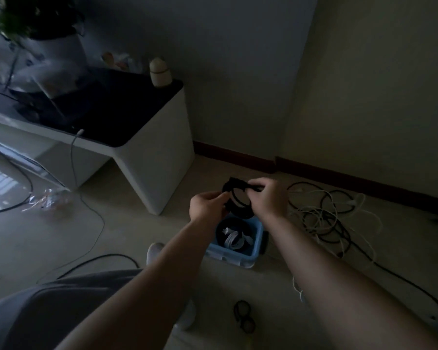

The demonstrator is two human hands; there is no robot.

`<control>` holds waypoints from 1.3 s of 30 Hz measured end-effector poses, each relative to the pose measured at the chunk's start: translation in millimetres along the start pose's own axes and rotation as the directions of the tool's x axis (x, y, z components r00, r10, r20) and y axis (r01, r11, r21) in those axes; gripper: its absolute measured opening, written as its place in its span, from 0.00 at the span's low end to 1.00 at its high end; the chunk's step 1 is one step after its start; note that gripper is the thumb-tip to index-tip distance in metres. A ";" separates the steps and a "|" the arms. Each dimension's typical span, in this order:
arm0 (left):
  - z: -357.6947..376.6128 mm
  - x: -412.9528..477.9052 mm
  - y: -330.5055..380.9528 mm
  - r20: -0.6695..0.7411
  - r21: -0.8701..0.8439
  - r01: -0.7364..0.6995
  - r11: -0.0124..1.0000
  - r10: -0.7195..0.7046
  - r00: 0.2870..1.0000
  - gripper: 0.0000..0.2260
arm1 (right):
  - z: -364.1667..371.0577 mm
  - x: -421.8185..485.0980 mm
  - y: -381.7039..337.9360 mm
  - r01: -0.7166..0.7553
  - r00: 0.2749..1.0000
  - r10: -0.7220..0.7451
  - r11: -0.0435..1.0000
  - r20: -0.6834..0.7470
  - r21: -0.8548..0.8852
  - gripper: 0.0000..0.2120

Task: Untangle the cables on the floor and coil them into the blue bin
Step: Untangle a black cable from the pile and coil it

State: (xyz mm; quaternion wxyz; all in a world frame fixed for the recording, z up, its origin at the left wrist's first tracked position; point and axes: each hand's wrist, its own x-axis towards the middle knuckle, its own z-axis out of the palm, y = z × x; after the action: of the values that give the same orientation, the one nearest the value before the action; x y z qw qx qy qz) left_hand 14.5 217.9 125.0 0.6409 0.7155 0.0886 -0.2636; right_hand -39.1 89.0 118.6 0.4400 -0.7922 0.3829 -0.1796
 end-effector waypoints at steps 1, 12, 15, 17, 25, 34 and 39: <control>-1.4 5.7 -10.2 -0.017 -0.017 0.024 1.000 -0.025 1.000 0.04 | 7.8 0.7 6.0 -0.012 1.000 0.013 1.000 0.025 -0.025 0.08; -21.3 91.3 -102.0 -0.228 0.058 0.265 0.962 -0.246 0.942 0.10 | 94.9 13.8 77.4 -0.214 0.882 0.223 0.974 0.415 -0.070 0.19; -24.9 114.9 -122.1 -0.327 0.087 0.312 0.946 -0.269 0.906 0.07 | 118.9 23.8 87.4 -0.240 0.830 0.264 0.964 0.491 -0.112 0.21; -26.9 128.2 -133.2 -0.374 0.133 0.327 0.936 -0.258 0.891 0.06 | 133.4 29.9 93.9 -0.233 0.815 0.269 0.963 0.514 -0.135 0.22; -27.1 143.7 -142.9 -0.424 0.530 0.260 0.807 -0.014 0.906 0.07 | 164.6 43.4 106.2 -0.239 0.796 0.284 0.959 0.535 -0.153 0.23; -14.2 123.3 -141.9 -0.158 0.806 0.149 0.572 -0.033 0.987 0.13 | 174.3 36.6 107.5 -0.181 0.801 0.245 0.969 0.546 -0.169 0.23; -13.2 110.0 -132.9 -0.132 0.799 0.121 0.589 -0.024 0.991 0.12 | 148.9 43.7 115.6 -0.224 0.822 0.274 0.962 0.500 -0.158 0.18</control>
State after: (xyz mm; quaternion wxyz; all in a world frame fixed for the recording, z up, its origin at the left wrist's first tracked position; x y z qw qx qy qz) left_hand 49.3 229.0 -44.1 0.2317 0.9365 0.0234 -0.2624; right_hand 29.6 102.0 -61.8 0.5092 -0.7737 0.3586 0.1167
